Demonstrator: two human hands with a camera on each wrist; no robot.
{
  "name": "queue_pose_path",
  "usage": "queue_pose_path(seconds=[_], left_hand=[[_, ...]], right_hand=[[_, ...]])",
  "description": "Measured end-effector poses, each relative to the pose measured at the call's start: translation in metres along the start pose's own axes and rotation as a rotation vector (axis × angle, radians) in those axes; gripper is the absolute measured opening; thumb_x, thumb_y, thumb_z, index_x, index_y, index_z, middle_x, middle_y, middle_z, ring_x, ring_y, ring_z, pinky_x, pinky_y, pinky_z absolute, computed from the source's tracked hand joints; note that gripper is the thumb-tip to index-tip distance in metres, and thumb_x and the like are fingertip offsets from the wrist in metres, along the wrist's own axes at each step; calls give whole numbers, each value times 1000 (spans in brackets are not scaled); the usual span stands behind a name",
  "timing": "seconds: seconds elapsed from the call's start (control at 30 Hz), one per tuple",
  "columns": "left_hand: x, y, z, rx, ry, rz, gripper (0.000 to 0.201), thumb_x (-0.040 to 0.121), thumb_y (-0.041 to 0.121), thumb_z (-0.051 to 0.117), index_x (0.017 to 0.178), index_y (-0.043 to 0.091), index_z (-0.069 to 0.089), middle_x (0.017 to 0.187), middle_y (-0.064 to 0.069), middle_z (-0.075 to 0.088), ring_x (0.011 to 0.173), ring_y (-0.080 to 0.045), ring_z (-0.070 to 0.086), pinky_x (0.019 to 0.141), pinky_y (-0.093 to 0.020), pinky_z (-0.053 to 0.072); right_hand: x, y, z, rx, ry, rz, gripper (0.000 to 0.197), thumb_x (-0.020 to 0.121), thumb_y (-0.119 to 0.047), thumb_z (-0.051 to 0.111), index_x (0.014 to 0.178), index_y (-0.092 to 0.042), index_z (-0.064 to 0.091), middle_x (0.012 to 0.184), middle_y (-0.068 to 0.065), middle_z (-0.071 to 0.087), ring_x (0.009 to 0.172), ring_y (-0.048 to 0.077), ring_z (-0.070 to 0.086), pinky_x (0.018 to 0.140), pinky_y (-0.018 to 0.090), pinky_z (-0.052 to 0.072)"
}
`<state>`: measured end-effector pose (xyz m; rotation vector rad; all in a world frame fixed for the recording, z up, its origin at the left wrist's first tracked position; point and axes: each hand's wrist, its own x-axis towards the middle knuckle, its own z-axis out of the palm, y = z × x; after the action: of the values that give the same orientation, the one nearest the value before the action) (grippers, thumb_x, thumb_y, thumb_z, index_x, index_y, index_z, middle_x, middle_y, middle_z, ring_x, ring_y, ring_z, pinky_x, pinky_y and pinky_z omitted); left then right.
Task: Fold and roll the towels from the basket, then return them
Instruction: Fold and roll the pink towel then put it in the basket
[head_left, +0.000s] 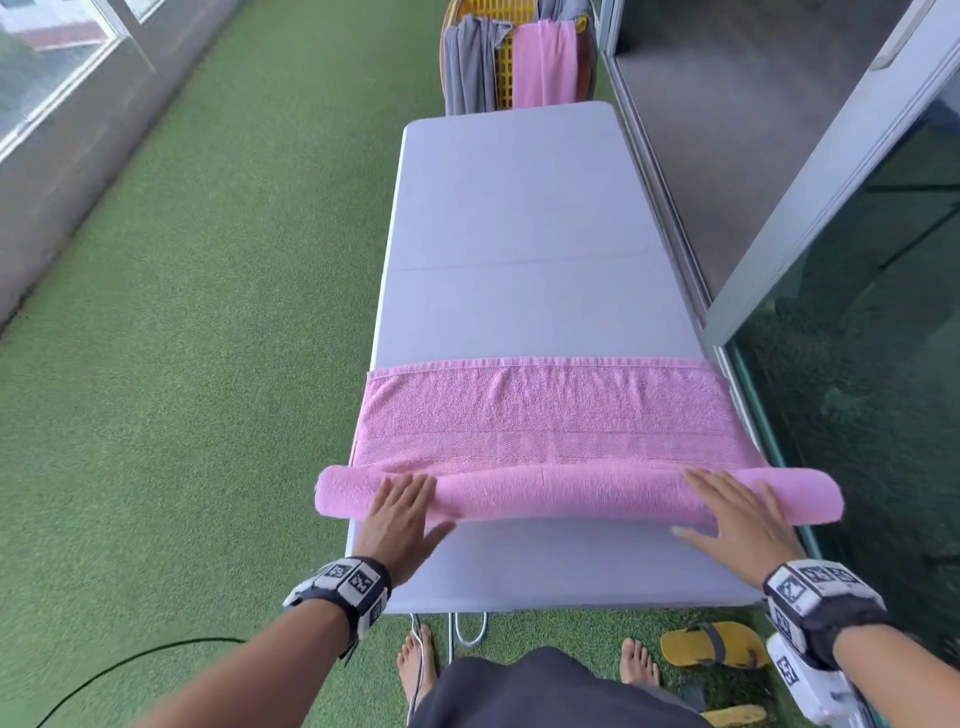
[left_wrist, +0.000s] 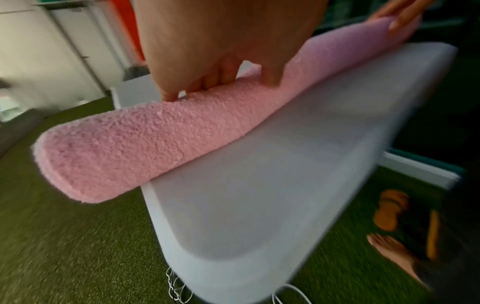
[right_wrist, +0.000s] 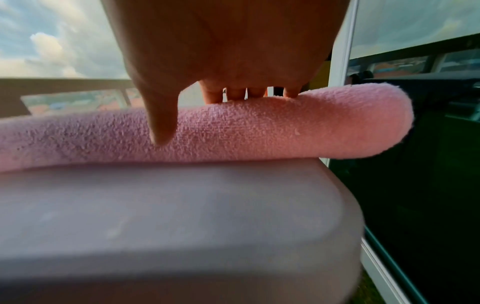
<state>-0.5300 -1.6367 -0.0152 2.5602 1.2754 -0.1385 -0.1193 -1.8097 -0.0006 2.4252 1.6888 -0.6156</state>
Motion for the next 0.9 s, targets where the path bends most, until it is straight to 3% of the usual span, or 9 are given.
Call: queue_pose_path(seconds=[0.07, 0.17, 0.33, 0.4, 0.53, 0.63, 0.77, 0.83, 0.9], left_hand=[[-10, -2, 8, 48, -14, 45, 55, 78, 42, 71, 124, 14, 58, 124, -2, 62, 119, -24, 56, 112, -46, 24], [-14, -1, 6, 72, 9, 51, 30, 79, 43, 61, 100, 22, 65, 100, 7, 67, 95, -13, 57, 100, -45, 44], [4, -1, -6, 2, 55, -41, 69, 93, 50, 9, 148, 13, 29, 148, 0, 35, 136, -20, 35, 118, -45, 17], [4, -4, -3, 20, 36, -27, 70, 95, 57, 21, 150, 14, 23, 151, 0, 23, 142, -20, 23, 117, -43, 7], [-4, -8, 5, 74, -1, 58, 45, 74, 31, 74, 116, 18, 63, 114, 1, 67, 109, -20, 61, 109, -46, 31], [2, -4, -4, 89, 16, 60, 26, 85, 38, 57, 103, 21, 64, 105, 5, 67, 98, -14, 58, 100, -44, 43], [14, -5, -11, 17, 55, -25, 61, 99, 45, 17, 148, 12, 29, 151, -6, 31, 139, -26, 32, 118, -46, 11], [11, -7, -6, 29, 0, -38, 66, 99, 53, 28, 151, 16, 11, 153, -2, 6, 145, -24, 7, 116, -42, -4], [6, -10, -3, 77, -48, 5, 75, 89, 52, 55, 148, 14, 28, 152, -4, 24, 143, -26, 22, 115, -45, 5]], right_hand=[[-10, -2, 8, -51, -39, 6, 73, 84, -50, 59, 147, -38, 23, 152, -18, 28, 140, 7, 25, 119, 46, 6], [-11, -4, 6, -55, -69, 25, 60, 79, -42, 62, 135, -42, 42, 142, -20, 43, 132, 7, 36, 117, 42, 13], [9, -3, -16, 10, 43, 24, 53, 95, -42, 39, 146, -37, 28, 153, -17, 26, 140, 7, 25, 118, 49, 4], [9, -4, -16, 64, 38, 9, 61, 94, -56, 39, 149, -38, 18, 152, -22, 17, 144, 8, 18, 116, 49, -1], [-6, -9, -6, -25, -63, -4, 64, 84, -43, 61, 141, -43, 31, 147, -20, 36, 136, 6, 31, 118, 45, 3], [-1, -10, -15, -45, -78, 9, 55, 85, -41, 58, 137, -41, 40, 145, -19, 40, 134, 7, 33, 117, 43, 7], [16, -14, -25, 15, 44, 4, 51, 97, -40, 38, 146, -37, 27, 155, -17, 23, 141, 7, 24, 118, 49, 5], [15, -17, -20, 64, 33, -23, 61, 95, -56, 38, 148, -39, 16, 152, -21, 11, 144, 8, 16, 117, 48, 1], [8, -19, -10, 11, -6, -46, 75, 86, -58, 53, 148, -39, 15, 153, -20, 16, 144, 10, 17, 117, 48, 1]])
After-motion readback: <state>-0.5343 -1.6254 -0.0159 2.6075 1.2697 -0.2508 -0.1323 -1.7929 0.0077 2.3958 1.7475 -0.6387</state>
